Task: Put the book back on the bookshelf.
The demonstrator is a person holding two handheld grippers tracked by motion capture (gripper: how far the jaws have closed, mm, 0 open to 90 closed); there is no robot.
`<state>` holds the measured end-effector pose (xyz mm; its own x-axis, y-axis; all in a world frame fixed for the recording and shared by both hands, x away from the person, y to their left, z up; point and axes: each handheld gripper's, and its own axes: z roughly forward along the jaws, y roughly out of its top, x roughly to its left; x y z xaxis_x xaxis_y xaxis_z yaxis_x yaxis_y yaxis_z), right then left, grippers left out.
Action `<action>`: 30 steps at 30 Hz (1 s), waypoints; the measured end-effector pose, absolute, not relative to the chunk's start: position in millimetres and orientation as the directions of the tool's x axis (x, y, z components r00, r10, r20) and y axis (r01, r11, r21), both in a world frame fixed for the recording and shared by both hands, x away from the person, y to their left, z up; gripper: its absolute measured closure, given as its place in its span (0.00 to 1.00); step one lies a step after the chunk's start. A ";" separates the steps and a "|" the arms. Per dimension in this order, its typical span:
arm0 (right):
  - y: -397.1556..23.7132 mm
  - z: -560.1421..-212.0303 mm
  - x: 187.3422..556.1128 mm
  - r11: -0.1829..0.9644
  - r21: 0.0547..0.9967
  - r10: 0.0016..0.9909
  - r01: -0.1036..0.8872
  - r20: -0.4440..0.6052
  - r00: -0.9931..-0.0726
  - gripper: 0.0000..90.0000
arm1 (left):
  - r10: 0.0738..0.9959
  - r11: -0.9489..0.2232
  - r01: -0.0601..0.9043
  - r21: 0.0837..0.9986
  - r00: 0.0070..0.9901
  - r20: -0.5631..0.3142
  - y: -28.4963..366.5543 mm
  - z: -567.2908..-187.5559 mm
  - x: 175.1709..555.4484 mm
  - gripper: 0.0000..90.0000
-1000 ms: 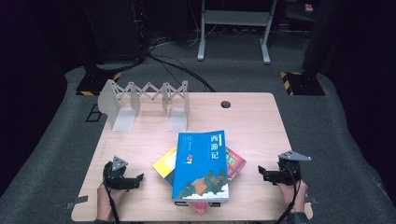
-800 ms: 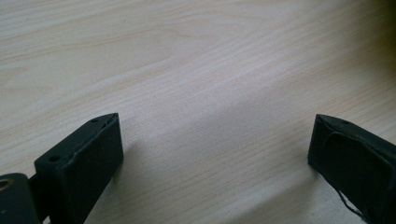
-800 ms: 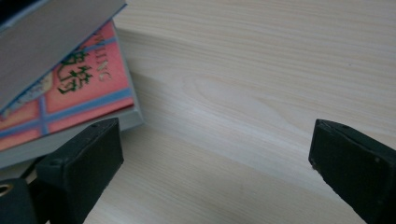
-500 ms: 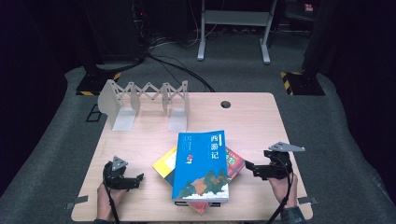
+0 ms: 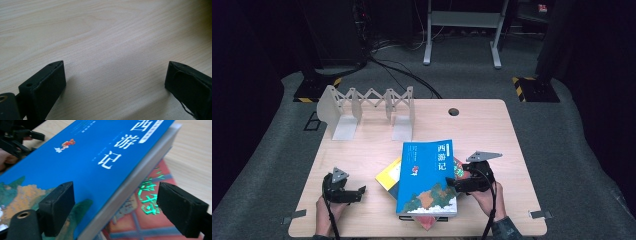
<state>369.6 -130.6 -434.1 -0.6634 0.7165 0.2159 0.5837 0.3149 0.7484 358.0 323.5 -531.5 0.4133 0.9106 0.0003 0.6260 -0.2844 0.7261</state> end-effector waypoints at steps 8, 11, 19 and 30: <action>-121.0 -443.6 370.6 0.303 0.718 0.685 0.627 0.293 -0.667 0.28 | 0.908 -0.292 0.626 0.723 0.418 0.005 323.9 -531.2 357.9 0.03; -121.2 -445.9 370.3 0.282 0.719 0.690 0.635 0.307 -0.655 0.28 | 0.909 -0.293 0.625 0.723 0.418 0.007 323.7 -531.2 357.8 0.04; -118.3 -443.9 370.7 0.287 0.718 0.704 0.634 0.291 -0.648 0.30 | 0.913 -0.283 0.621 0.731 0.407 0.008 322.4 -531.9 357.7 0.04; -112.9 -444.7 380.7 0.273 0.717 0.701 0.641 0.308 -0.643 0.33 | 0.914 -0.280 0.621 0.732 0.406 0.005 321.2 -532.1 357.4 0.04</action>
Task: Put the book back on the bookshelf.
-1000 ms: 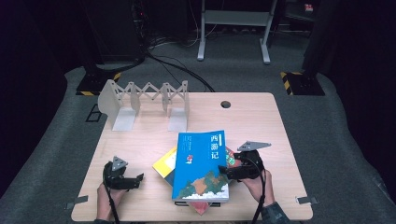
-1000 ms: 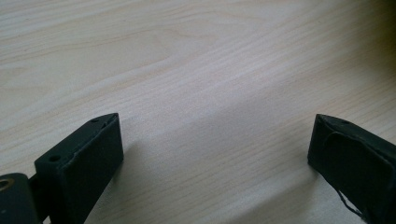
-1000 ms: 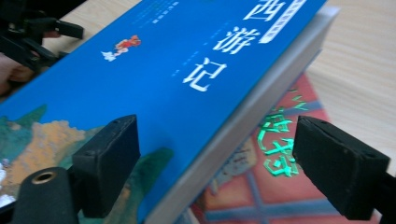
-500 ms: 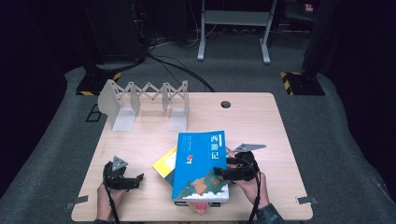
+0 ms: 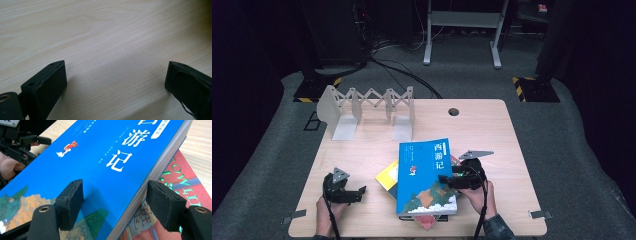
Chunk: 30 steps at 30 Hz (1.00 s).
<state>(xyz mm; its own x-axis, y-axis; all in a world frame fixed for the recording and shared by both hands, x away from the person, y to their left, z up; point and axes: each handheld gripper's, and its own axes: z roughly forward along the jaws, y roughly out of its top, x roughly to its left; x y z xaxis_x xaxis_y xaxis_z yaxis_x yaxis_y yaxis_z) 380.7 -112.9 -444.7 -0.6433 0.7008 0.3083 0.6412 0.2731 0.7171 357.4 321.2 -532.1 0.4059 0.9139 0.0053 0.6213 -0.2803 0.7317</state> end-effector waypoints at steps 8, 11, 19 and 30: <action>-106.2 -446.6 386.3 0.267 0.732 0.701 0.627 0.299 -0.647 0.33 | 0.912 -0.283 0.624 0.729 0.410 0.003 321.5 -531.6 357.7 0.04; -103.8 -446.4 391.3 0.267 0.727 0.700 0.632 0.304 -0.646 0.33 | 0.912 -0.284 0.625 0.727 0.411 0.003 321.2 -531.4 358.2 0.04; -99.2 -447.2 398.1 0.259 0.734 0.698 0.628 0.307 -0.647 0.33 | 0.913 -0.283 0.627 0.726 0.408 0.003 320.8 -531.3 358.4 0.04; -99.2 -445.3 375.6 0.349 0.743 0.683 0.571 0.216 -0.698 0.14 | 0.920 -0.275 0.654 0.705 0.392 -0.004 319.0 -528.5 364.6 0.04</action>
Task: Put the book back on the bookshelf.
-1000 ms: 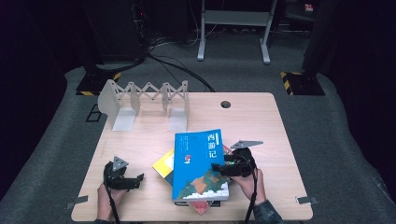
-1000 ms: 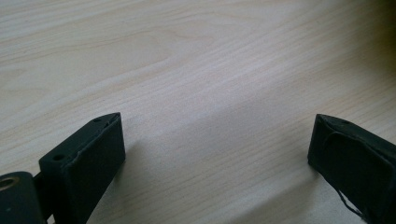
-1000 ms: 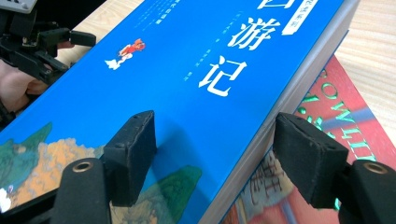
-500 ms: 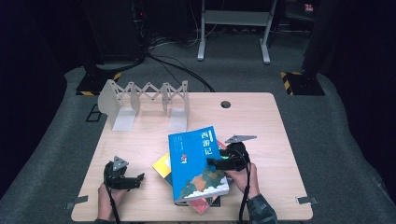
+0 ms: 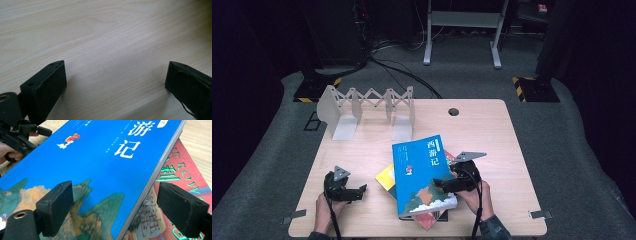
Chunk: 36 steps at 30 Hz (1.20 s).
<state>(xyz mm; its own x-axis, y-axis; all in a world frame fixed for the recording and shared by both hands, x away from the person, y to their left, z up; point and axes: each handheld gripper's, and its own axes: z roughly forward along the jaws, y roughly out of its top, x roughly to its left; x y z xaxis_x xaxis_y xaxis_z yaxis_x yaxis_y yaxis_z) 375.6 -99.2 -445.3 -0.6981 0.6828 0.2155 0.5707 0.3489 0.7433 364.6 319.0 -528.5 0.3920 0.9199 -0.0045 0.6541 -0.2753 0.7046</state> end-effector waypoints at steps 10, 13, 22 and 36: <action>-106.4 -446.9 366.1 0.367 0.712 0.684 0.599 0.230 -0.692 0.02 | 0.903 -0.246 0.676 0.694 0.420 -0.089 314.7 -511.1 376.4 0.06; -106.8 -445.6 360.7 0.373 0.701 0.701 0.607 0.216 -0.680 0.00 | 0.896 -0.227 0.675 0.702 0.428 -0.122 310.6 -499.6 380.8 0.04; -105.0 -443.1 353.2 0.392 0.694 0.702 0.604 0.199 -0.684 0.00 | 0.875 -0.186 0.670 0.719 0.446 -0.190 300.6 -475.0 392.4 0.00; -97.5 -444.5 335.8 0.465 0.714 0.601 0.524 0.180 -0.779 0.00 | 0.811 -0.231 0.660 0.715 0.536 -0.232 267.8 -448.5 416.3 0.00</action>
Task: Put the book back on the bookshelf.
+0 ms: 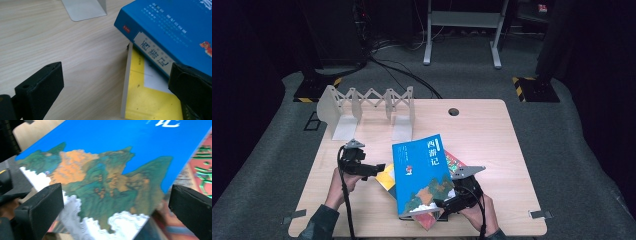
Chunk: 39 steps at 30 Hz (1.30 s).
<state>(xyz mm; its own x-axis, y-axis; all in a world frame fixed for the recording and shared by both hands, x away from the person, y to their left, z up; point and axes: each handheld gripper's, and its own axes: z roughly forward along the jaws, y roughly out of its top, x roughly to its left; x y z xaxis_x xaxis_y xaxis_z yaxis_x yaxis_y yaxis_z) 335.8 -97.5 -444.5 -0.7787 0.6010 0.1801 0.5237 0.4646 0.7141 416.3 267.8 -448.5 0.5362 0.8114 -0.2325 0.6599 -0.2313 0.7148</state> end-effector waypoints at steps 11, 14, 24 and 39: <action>-101.4 -447.5 332.2 0.454 0.725 0.585 0.517 0.195 -0.787 0.00 | 0.784 -0.225 0.680 0.698 0.551 -0.285 251.3 -441.6 434.0 0.00; -101.7 -448.0 332.3 0.451 0.728 0.584 0.517 0.198 -0.787 0.00 | 0.782 -0.223 0.678 0.701 0.553 -0.286 248.6 -440.7 437.3 0.00; -101.0 -448.2 331.8 0.450 0.726 0.586 0.519 0.198 -0.785 0.00 | 0.762 -0.257 0.689 0.678 0.575 -0.296 227.9 -442.2 454.9 0.00; -93.7 -448.5 339.3 0.459 0.725 0.567 0.514 0.206 -0.798 0.00 | 0.704 -0.259 0.740 0.621 0.585 -0.403 222.0 -454.9 470.4 0.01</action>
